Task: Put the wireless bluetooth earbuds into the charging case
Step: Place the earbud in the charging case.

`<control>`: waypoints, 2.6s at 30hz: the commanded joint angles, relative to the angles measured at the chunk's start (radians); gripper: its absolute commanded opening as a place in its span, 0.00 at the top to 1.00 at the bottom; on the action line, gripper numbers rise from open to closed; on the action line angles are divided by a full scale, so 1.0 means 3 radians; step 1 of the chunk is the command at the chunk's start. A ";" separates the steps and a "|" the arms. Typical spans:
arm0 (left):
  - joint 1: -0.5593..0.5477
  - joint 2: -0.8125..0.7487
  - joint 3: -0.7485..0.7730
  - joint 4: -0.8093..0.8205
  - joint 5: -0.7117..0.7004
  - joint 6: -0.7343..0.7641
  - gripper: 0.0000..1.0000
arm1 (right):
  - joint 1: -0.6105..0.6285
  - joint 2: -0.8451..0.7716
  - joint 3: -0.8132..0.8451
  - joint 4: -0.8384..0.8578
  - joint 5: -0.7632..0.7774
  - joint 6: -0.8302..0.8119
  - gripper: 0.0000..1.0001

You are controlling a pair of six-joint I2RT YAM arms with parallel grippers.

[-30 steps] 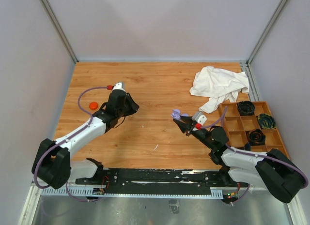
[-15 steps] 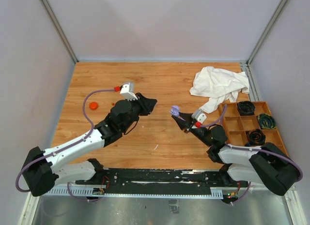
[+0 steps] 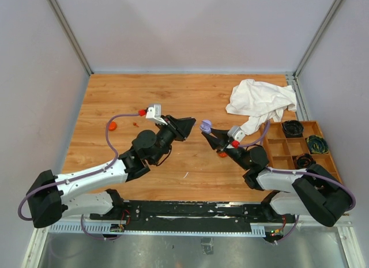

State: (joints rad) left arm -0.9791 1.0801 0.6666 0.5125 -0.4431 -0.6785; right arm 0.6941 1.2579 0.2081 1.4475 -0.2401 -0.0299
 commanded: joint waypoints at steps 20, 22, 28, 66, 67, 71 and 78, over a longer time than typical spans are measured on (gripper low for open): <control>-0.0395 0.0726 -0.0198 0.1668 -0.0567 0.0419 0.78 | 0.0073 -0.0128 0.0168 0.0259 -0.0027 0.0265 0.90; -0.0405 0.0781 -0.0179 0.1671 -0.0578 0.0429 0.78 | 0.0076 -0.0136 0.0166 0.0262 -0.0031 0.0268 0.90; -0.0437 0.0855 -0.0164 0.1734 -0.0621 0.0481 0.78 | 0.0084 -0.0156 0.0167 0.0259 -0.0049 0.0268 0.90; -0.0539 0.0696 -0.0219 0.1472 -0.0497 0.0345 0.58 | 0.0089 -0.0212 0.0109 0.0261 -0.0006 0.0223 0.89; -0.0536 0.0676 -0.0214 0.1426 -0.0476 0.0329 0.57 | 0.0089 -0.0211 0.0109 0.0261 -0.0003 0.0218 0.89; -0.0536 0.0598 -0.0212 0.1321 -0.0365 0.0256 0.57 | 0.0088 -0.0206 0.0104 0.0262 0.0003 0.0208 0.89; -0.0536 0.0517 -0.0192 0.1267 -0.0146 0.0183 0.57 | 0.0086 -0.0199 0.0108 0.0259 0.0003 0.0205 0.89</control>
State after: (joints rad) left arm -1.1236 1.2613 0.5945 0.9047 -0.5285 -0.6083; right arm 0.7013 1.2140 0.2329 1.4620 -0.2382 0.0441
